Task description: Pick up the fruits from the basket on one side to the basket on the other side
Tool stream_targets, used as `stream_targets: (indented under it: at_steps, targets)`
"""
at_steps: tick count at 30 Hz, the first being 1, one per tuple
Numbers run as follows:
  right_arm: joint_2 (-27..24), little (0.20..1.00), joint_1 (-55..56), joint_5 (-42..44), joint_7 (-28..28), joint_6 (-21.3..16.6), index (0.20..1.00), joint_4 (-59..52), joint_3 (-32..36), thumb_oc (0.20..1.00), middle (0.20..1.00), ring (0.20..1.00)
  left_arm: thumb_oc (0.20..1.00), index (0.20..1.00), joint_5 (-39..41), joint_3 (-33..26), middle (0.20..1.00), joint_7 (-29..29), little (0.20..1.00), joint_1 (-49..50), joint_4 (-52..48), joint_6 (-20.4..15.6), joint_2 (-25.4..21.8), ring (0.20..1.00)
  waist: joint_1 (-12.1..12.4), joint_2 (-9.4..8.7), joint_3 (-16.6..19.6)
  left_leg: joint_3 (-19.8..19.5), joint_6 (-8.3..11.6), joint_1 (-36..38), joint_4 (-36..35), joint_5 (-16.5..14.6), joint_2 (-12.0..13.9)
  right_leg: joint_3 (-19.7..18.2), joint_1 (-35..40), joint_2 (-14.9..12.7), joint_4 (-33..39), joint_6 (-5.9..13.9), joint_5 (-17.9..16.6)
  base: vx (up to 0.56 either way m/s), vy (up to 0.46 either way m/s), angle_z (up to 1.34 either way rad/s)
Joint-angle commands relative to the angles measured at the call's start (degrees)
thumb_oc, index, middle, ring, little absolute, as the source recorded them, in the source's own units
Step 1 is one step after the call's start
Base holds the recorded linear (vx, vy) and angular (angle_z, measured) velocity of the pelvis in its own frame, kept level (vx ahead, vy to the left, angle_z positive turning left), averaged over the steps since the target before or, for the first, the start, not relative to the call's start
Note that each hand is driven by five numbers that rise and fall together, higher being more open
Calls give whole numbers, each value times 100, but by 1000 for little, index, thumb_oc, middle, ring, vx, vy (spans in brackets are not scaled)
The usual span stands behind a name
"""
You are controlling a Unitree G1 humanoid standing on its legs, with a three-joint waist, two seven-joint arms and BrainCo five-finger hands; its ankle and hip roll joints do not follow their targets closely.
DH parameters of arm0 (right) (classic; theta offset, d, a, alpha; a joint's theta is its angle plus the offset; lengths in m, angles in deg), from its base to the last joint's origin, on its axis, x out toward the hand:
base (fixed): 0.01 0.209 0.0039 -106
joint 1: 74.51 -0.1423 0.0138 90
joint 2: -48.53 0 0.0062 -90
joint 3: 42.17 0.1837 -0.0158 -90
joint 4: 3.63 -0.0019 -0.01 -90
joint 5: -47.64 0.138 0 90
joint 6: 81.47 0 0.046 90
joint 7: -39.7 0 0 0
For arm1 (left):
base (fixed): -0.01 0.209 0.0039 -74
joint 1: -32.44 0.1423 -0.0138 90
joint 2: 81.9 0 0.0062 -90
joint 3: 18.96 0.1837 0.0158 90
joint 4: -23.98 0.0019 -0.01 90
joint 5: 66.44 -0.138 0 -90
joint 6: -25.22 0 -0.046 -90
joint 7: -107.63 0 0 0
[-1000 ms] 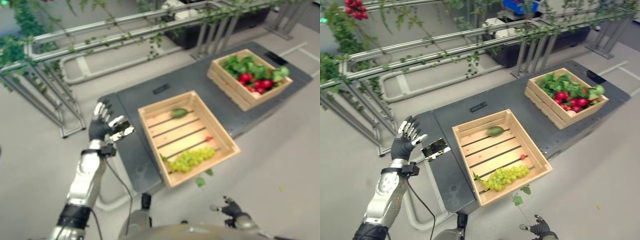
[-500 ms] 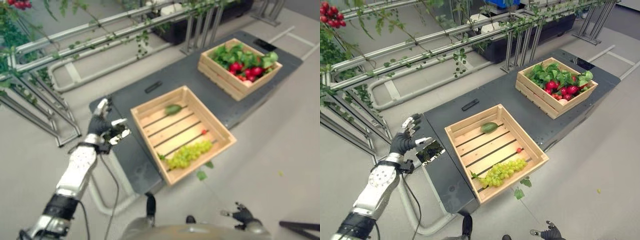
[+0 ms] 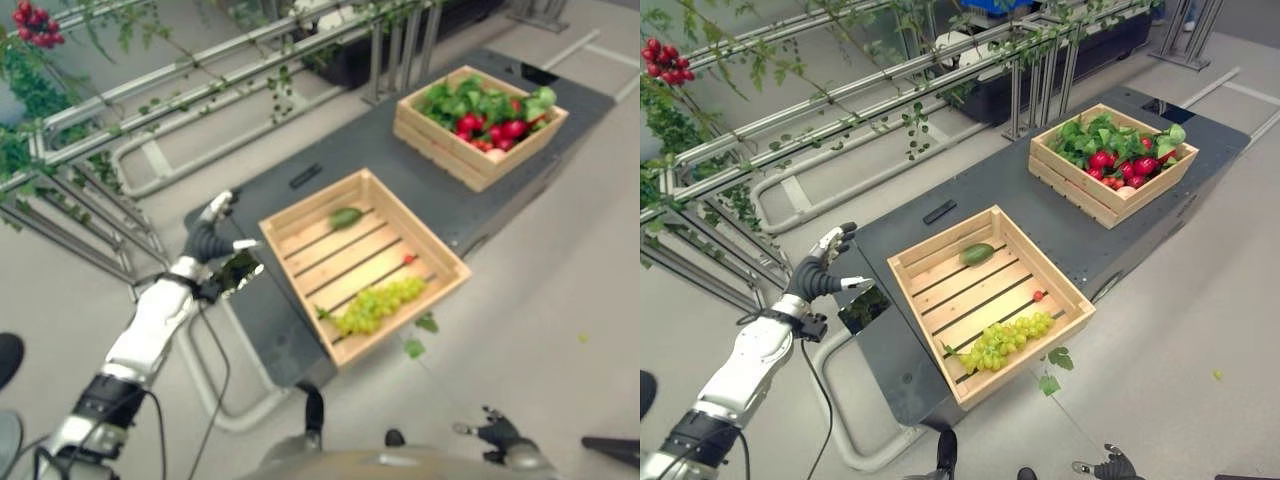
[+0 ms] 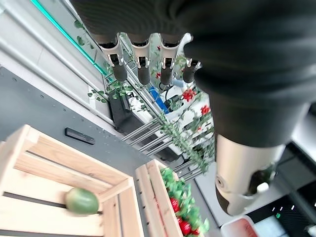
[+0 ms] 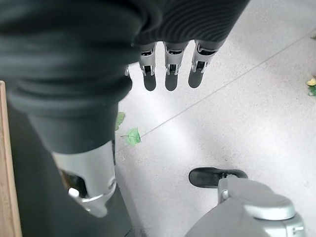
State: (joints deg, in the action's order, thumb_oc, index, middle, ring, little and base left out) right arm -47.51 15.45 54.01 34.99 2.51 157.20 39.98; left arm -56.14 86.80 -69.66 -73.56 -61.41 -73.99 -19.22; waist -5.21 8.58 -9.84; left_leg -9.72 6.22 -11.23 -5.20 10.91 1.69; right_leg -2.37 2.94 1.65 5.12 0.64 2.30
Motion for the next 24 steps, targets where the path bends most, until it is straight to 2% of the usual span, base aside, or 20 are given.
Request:
stream_targets:
  at_steps: [1, 2, 4, 7, 10, 17, 19, 24]
  targets:
    - [-192, 1000, -66, 86, -57, -66, 1000, -202, 63, 1000, 1000, 1000, 1000, 1000, -242, -167, 1000, 11, 1000, -812, 30, -147, -53, 1000, -116, -252, -7, 431, -38, 124, 348, -682, -158, 48, -701, -405, -12, 416, 91, -116, -7, 31]
    - [-220, 1000, -64, 68, -55, -46, 1000, -134, 88, 1000, 1000, 1000, 1000, 1000, -273, -57, 1000, -58, 1000, -976, 121, -118, -41, 1000, -179, -272, 60, 391, -168, 301, 559, -1166, -288, 90, -872, -469, -47, 452, 5, -107, 23, 18]
    - [-240, 1000, -96, 79, -76, -36, 1000, -118, 93, 1000, 1000, 1000, 1000, 1000, -371, 152, 1000, -1, 1000, -1364, 329, -93, 9, 1000, -262, -218, 73, 462, -231, 453, 499, -1298, -320, 85, -968, -466, -58, 459, -39, -118, 80, -14]
    - [-191, 1000, -135, 159, -109, -21, 1000, -97, 63, 1000, 1000, 1000, 1000, 1000, -514, 402, 1000, 75, 1000, -1680, 662, -44, 167, 1000, -340, -166, 100, 488, -212, 520, 335, -1217, -253, 126, -962, -435, -74, 454, -54, -6, 57, 17]
    - [-93, 1000, -101, 192, -119, -23, 1000, -52, 10, 1000, 1000, 1000, 1000, 1000, -615, 611, 1000, 109, 1000, -1923, 889, -8, 268, 1000, -355, -196, 114, 498, -252, 581, 333, -1288, -280, 117, -844, -506, -74, 486, -66, 40, 67, 8]
    - [64, 1000, -223, 240, -129, -17, 1000, -79, -167, 1000, 1000, 1000, 1000, 1000, -1011, 1021, 1000, 124, 1000, -2475, 1160, 65, 103, 1000, -365, -246, 78, 554, -293, 587, 157, -1243, -283, -71, -987, -572, -62, 573, -188, -31, 73, -4]
    - [108, 1000, -218, 234, -110, -19, 1000, -79, -248, 1000, 1000, 1000, 1000, 1000, -1258, 1299, 1000, 107, 1000, -2802, 1405, 118, 99, 1000, -384, -247, 51, 576, -307, 581, 123, -1227, -293, -117, -1044, -597, -53, 603, -236, -26, 55, -14]
    - [91, 1000, -277, 324, -110, -24, 1000, -22, -274, 1000, 1000, 1000, 1000, 1000, -1475, 1796, 1000, 80, 1000, -3429, 1712, 154, 204, 1000, -418, -153, -6, 584, -294, 527, 92, -1188, -319, -195, -1151, -656, -35, 645, -300, -24, 47, -5]
